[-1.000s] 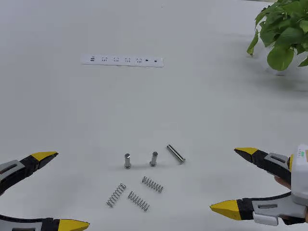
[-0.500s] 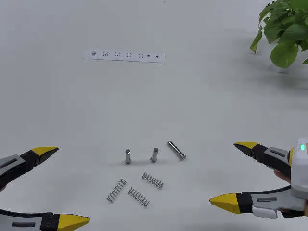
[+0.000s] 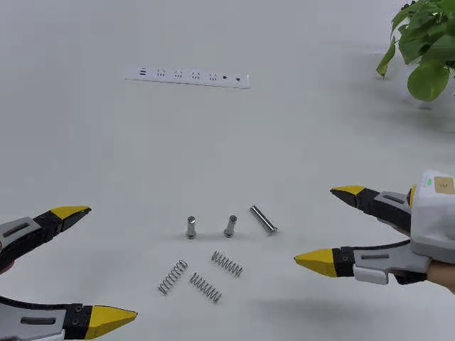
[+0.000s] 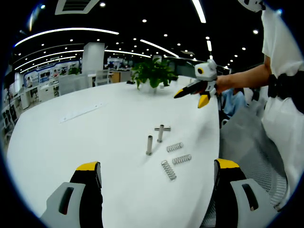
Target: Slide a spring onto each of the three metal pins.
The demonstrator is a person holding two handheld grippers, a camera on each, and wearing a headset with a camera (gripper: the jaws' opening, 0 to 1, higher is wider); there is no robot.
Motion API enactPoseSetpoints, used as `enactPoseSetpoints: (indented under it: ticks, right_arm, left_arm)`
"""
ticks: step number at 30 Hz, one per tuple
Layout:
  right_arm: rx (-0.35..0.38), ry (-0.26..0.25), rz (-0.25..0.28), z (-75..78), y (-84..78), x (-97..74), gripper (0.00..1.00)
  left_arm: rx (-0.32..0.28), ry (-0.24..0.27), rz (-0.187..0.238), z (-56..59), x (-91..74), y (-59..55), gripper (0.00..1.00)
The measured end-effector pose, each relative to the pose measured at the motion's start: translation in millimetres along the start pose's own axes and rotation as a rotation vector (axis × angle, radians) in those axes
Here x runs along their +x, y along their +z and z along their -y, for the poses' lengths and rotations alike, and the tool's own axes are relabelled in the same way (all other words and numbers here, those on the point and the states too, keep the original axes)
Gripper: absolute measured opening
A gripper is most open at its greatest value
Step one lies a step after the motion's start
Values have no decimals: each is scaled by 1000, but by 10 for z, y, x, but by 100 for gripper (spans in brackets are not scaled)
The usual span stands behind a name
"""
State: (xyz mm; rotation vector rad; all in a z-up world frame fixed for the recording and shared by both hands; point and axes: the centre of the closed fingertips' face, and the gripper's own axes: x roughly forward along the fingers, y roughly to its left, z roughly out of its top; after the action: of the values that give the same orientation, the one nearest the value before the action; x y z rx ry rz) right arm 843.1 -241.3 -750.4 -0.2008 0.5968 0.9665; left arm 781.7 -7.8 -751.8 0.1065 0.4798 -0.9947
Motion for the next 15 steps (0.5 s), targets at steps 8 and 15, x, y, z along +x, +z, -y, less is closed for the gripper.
enactPoseSetpoints:
  ticks: [8, 15]
  right_arm:
    - [9, 1, -42, 111, 108, 249, 70]
    - [35, 14, -118, 151, 90, 518, 60]
  left_arm:
    - [-10, 5, 16, -13, 2, 23, 100]
    - [-15, 4, 12, -12, 28, -6, 100]
